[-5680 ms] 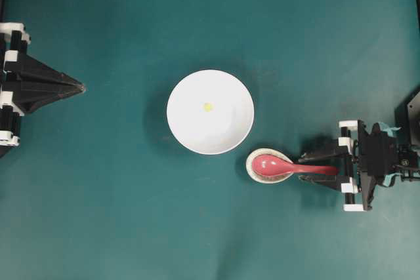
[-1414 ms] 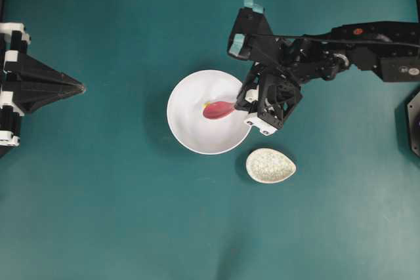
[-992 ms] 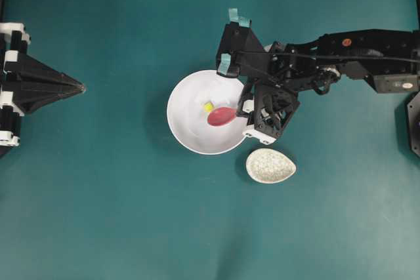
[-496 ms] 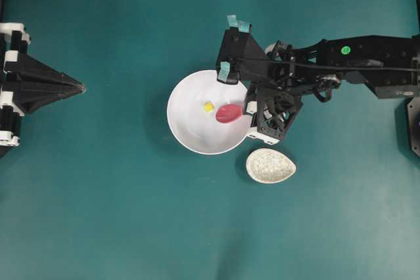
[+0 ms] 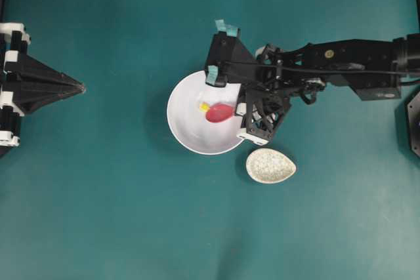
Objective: Scoop the yellow hexagonal prism block from the bowl with a spoon using the right arm.
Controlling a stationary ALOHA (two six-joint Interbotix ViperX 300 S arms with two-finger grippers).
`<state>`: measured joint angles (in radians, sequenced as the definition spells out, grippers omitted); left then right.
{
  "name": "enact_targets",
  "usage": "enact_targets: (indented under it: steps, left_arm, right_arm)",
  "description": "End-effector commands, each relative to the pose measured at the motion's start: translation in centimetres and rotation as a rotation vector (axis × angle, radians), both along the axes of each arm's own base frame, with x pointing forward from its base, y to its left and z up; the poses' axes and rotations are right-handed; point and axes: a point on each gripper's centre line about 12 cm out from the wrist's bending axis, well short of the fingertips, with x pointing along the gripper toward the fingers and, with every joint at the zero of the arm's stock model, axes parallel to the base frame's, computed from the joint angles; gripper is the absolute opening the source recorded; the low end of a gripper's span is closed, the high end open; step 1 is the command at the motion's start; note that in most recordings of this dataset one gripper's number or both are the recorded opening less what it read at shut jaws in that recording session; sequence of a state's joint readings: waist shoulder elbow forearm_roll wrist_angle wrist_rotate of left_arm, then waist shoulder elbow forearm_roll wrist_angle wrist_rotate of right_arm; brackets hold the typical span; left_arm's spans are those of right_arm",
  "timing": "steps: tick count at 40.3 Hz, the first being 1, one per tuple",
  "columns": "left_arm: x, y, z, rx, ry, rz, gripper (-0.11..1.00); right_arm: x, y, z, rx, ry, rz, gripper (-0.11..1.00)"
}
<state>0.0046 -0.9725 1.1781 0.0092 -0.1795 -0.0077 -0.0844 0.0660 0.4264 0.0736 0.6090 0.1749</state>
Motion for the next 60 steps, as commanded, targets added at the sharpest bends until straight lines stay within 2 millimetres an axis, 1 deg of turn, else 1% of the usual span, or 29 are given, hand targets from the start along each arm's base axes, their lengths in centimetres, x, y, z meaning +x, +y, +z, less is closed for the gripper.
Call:
enact_targets:
  steps: [1, 8, 15, 37, 47, 60]
  left_arm:
    - [0.3, 0.0, 0.8, 0.000, -0.020, 0.001, 0.04]
    - [0.2, 0.0, 0.8, 0.000, -0.021, 0.001, 0.04]
    - [0.2, 0.0, 0.8, 0.000, -0.021, 0.001, 0.04]
    - [0.2, 0.0, 0.9, 0.000, -0.023, 0.001, 0.04]
    - [0.2, 0.0, 0.8, 0.002, -0.020, 0.001, 0.04]
    - [0.2, 0.0, 0.8, -0.001, -0.021, 0.002, 0.04]
  right_arm:
    - [1.0, -0.1, 1.2, -0.016, -0.046, 0.008, 0.24]
    - [1.9, -0.3, 1.1, -0.031, -0.054, 0.014, 0.24]
    - [2.7, -0.5, 1.3, -0.053, -0.089, 0.022, 0.24]
    - [3.5, -0.7, 2.0, -0.072, -0.172, 0.024, 0.24]
    - [3.5, -0.7, 2.1, -0.073, -0.182, 0.024, 0.24]
    - [3.0, -0.2, 2.2, -0.079, -0.254, 0.030, 0.24]
